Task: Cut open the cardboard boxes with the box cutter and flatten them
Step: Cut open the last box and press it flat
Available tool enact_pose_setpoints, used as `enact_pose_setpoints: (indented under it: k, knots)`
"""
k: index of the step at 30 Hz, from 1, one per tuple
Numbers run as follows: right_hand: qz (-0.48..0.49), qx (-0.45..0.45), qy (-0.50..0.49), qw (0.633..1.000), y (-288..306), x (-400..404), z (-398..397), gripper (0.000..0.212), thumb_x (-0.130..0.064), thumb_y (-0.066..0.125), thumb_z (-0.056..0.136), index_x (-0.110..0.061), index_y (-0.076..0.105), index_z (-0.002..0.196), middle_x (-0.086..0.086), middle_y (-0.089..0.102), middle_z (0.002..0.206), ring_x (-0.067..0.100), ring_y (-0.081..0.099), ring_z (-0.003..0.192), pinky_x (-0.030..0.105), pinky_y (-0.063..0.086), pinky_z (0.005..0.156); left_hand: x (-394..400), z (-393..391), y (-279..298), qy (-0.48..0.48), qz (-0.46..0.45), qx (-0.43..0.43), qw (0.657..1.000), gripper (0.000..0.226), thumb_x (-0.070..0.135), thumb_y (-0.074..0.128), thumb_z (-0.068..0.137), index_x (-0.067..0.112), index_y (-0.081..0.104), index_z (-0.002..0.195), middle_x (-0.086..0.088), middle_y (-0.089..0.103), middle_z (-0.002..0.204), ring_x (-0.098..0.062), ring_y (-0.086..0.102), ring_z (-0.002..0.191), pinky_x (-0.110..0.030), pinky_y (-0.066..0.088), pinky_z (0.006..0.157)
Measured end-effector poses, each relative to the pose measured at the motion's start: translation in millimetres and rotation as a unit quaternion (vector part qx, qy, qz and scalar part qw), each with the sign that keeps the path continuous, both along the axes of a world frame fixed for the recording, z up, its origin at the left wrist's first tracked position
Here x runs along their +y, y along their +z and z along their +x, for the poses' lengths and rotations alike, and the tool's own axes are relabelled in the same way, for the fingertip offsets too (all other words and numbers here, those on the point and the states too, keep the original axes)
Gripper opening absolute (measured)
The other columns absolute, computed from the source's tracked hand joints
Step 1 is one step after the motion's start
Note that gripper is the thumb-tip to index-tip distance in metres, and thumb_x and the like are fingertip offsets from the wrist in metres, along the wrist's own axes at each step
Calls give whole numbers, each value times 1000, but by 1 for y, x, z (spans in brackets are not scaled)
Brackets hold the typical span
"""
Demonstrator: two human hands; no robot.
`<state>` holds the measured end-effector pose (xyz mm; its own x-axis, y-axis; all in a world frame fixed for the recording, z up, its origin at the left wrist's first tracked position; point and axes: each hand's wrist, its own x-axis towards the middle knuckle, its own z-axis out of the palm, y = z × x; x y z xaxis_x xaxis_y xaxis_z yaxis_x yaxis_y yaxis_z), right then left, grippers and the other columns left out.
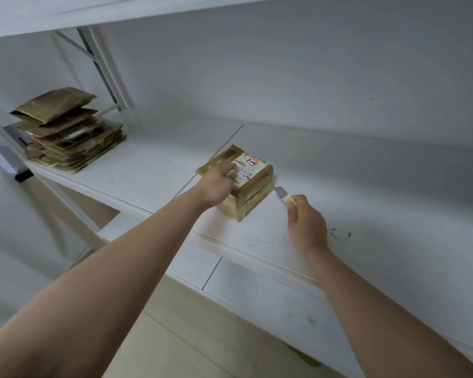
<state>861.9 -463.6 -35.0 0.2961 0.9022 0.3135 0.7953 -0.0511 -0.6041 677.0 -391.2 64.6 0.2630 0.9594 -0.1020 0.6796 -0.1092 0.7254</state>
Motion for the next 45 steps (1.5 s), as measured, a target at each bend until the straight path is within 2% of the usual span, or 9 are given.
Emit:
enact_pose_setpoints:
  k: [4,7,9,13,19,23,28,33,45]
  knots:
    - [-1,-2,-9,1000,1,-1,-2,22,-20,42,98,-6,53,111,17,64,90,38,58,83,35,35,62,-6,-23,1,-137,132,304,934,61,16,46,92,34,29,147,3,10,160,-28,-1,147,-57,3,114]
    - [24,-47,-29,998,0,-4,-2,25,-22,41,99,-9,58,111,14,66,85,38,60,78,33,31,60,-7,-25,-9,-130,189,379,897,56,39,48,97,42,24,148,3,21,157,-31,20,142,-51,13,114]
    - [54,-60,-44,996,1,-8,-1,31,-28,38,95,-13,63,107,10,65,71,36,60,66,29,31,56,-7,-18,-14,-91,239,385,887,53,50,48,93,44,33,144,2,36,148,-33,34,127,-43,24,110]
    - [110,-85,-1,990,-1,-11,-6,27,-28,46,86,-14,67,95,6,59,52,33,56,45,26,34,46,-11,9,-26,-11,253,349,902,51,57,47,91,44,39,140,-3,45,132,-31,35,118,-37,33,100]
    - [83,-78,53,992,-7,-8,-5,49,-37,24,89,-6,58,106,15,64,69,40,59,62,33,35,54,-12,21,-27,12,264,373,889,52,58,44,92,42,37,141,-6,44,129,-31,35,120,-39,34,97]
    - [96,-85,67,989,-8,-8,-7,58,-41,16,86,-5,57,104,14,62,66,39,57,57,31,33,52,-12,23,-28,15,268,380,885,51,58,43,93,41,37,141,-8,44,128,-31,36,119,-40,35,96]
    - [84,-78,63,991,-7,-8,-6,40,-30,29,90,-4,56,106,15,63,68,40,57,59,32,34,54,-12,24,-30,16,272,385,882,52,58,41,93,40,36,141,-9,44,128,-31,37,118,-40,35,95]
    - [78,-83,61,992,-7,-7,-6,44,-31,27,90,-5,55,111,17,65,75,41,58,66,32,31,56,-13,25,-30,14,274,389,879,53,58,41,93,38,36,142,-9,44,127,-31,37,117,-40,36,95]
    - [88,-76,42,992,-7,-6,-9,32,-19,37,90,-1,58,106,16,62,66,39,55,52,29,29,51,-16,33,-30,26,277,408,869,51,57,37,95,36,36,141,-10,43,127,-31,38,117,-40,37,89]
